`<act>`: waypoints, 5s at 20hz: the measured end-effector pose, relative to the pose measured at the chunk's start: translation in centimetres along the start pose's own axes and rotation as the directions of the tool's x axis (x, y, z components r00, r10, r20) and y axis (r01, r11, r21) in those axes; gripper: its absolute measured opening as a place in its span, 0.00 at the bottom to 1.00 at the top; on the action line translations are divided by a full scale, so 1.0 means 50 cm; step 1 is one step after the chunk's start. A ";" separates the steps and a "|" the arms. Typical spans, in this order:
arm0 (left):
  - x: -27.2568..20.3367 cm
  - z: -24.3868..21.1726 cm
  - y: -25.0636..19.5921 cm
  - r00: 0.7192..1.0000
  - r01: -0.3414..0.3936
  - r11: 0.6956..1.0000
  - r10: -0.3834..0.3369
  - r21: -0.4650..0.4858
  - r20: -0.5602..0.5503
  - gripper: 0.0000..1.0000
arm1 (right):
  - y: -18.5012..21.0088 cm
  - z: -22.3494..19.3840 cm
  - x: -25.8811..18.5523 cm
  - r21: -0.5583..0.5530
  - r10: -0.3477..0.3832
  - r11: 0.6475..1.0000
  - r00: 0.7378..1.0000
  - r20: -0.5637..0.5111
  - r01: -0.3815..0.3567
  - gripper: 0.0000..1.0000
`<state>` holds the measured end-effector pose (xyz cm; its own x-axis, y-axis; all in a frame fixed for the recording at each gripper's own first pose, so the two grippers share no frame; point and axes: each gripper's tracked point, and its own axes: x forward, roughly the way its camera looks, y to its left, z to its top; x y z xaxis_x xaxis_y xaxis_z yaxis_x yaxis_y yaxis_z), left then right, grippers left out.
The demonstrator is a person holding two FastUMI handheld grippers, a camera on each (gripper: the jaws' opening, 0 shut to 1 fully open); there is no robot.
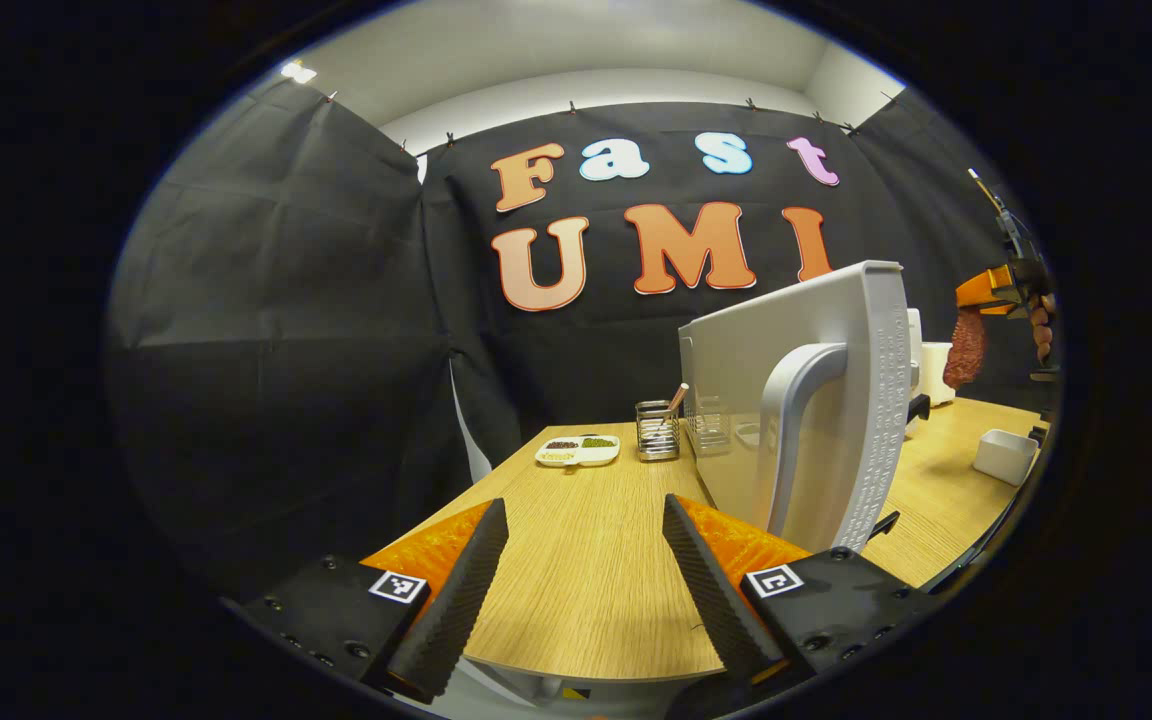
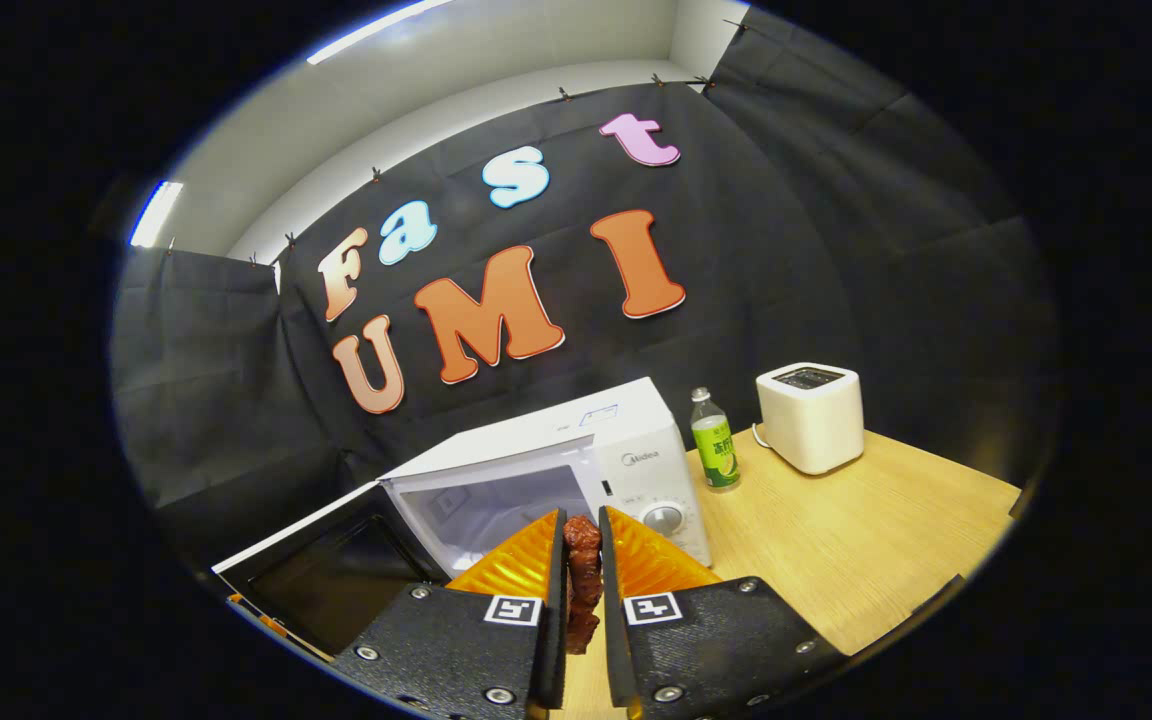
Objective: Open the microwave oven with the left hand, put the food in, and close the microwave oven.
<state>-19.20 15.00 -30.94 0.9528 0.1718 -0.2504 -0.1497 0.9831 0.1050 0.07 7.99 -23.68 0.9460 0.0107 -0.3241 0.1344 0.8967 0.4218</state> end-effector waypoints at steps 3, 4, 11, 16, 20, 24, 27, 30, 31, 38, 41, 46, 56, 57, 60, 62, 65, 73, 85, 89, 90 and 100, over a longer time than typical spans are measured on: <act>0.000 -0.003 0.015 1.000 -0.015 1.000 0.015 0.008 -0.001 1.00 | 0.051 0.004 0.054 0.004 0.014 1.000 0.999 0.042 -0.014 0.16; 0.000 -0.006 0.022 1.000 -0.022 1.000 0.022 0.005 0.000 1.00 | 0.066 0.000 0.068 0.004 0.016 1.000 0.999 0.052 -0.016 0.16; -0.014 -0.029 0.077 0.997 -0.071 0.997 0.071 -0.023 -0.025 0.94 | 0.128 -0.046 0.190 0.045 -0.023 0.999 0.994 0.107 0.018 0.16; -0.031 -0.044 0.107 0.995 -0.099 0.994 0.098 -0.044 -0.033 1.00 | 0.141 -0.105 0.267 0.172 -0.084 0.983 0.991 0.108 0.065 0.16; -0.040 -0.060 0.132 0.991 -0.126 0.991 0.124 -0.051 -0.044 1.00 | 0.146 -0.165 0.321 0.260 -0.109 0.962 0.990 0.089 0.083 0.16; -0.047 -0.063 0.156 0.988 -0.154 0.987 0.153 -0.050 -0.039 0.94 | 0.152 -0.193 0.364 0.321 -0.131 0.943 0.986 0.104 0.092 0.16; -0.053 -0.066 0.168 0.985 -0.171 0.984 0.170 -0.052 -0.034 1.00 | 0.125 -0.216 0.404 0.358 -0.194 0.922 0.975 0.105 0.145 0.16; -0.058 -0.074 0.176 0.983 -0.184 0.982 0.182 -0.052 -0.039 1.00 | 0.119 -0.241 0.438 0.426 -0.217 0.890 0.973 0.081 0.163 0.16; -0.059 -0.073 0.179 0.981 -0.189 0.981 0.187 -0.052 -0.039 1.00 | 0.118 -0.250 0.447 0.449 -0.219 0.878 0.973 0.071 0.164 0.16; -0.071 -0.065 0.184 0.978 -0.209 0.977 0.208 -0.038 -0.031 0.94 | 0.112 -0.280 0.493 0.516 -0.251 0.839 0.964 0.091 0.170 0.16; -0.071 -0.061 0.177 0.978 -0.207 0.978 0.207 -0.027 -0.027 0.93 | 0.107 -0.284 0.503 0.505 -0.274 0.843 0.956 0.109 0.184 0.16; -0.082 -0.041 0.176 0.976 -0.216 0.976 0.216 -0.003 -0.008 0.93 | 0.079 -0.313 0.506 0.428 -0.336 0.858 0.941 0.047 0.285 0.23; -0.075 -0.017 0.129 0.985 -0.171 0.985 0.171 -0.001 0.016 1.00 | 0.088 -0.259 0.462 0.142 -0.278 0.954 0.956 0.090 0.264 0.43; -0.073 -0.017 0.124 0.986 -0.165 0.986 0.165 -0.009 0.013 1.00 | 0.091 -0.254 0.454 0.119 -0.261 0.961 0.961 0.092 0.250 0.45; -0.067 -0.023 0.103 0.990 -0.140 0.990 0.140 -0.024 -0.001 1.00 | 0.091 -0.251 0.429 0.070 -0.219 0.974 0.974 0.052 0.215 0.49; -0.063 -0.017 0.087 0.992 -0.126 0.992 0.126 -0.018 -0.003 1.00 | 0.097 -0.242 0.402 0.035 -0.177 0.984 0.984 0.031 0.176 0.54; -0.050 -0.009 0.060 0.995 -0.101 0.995 0.101 -0.021 -0.009 1.00 | 0.122 -0.220 0.353 -0.038 -0.077 0.996 0.997 0.010 0.078 0.62; -0.029 -0.003 -0.020 1.000 -0.029 0.999 0.029 -0.031 -0.011 0.93 | 0.086 -0.091 0.177 -0.194 0.065 0.980 0.996 0.069 -0.051 0.82; -0.013 0.052 -0.248 0.978 0.203 0.979 -0.203 0.006 0.051 0.92 | -0.086 0.016 0.013 -0.245 0.030 0.970 0.992 0.124 0.001 0.85; 0.009 0.073 -0.358 0.950 0.306 0.952 -0.307 0.026 0.065 0.96 | -0.144 0.009 -0.014 -0.262 -0.005 0.964 0.995 0.096 0.030 0.86; 0.012 0.075 -0.384 0.942 0.328 0.944 -0.329 0.026 0.066 1.00 | -0.160 0.016 -0.022 -0.267 -0.019 0.963 0.995 0.098 0.045 0.86; 0.080 0.119 -0.588 0.870 0.487 0.873 -0.485 -0.007 0.094 0.92 | -0.219 0.060 -0.076 -0.309 -0.048 0.947 0.989 0.143 0.090 0.86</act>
<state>-9.41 -13.57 -29.30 0.9260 -0.3329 -0.1779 0.3319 0.9426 -0.0366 -4.13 -3.21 -24.51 0.9709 -0.0954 -0.2196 0.1214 0.9867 0.1079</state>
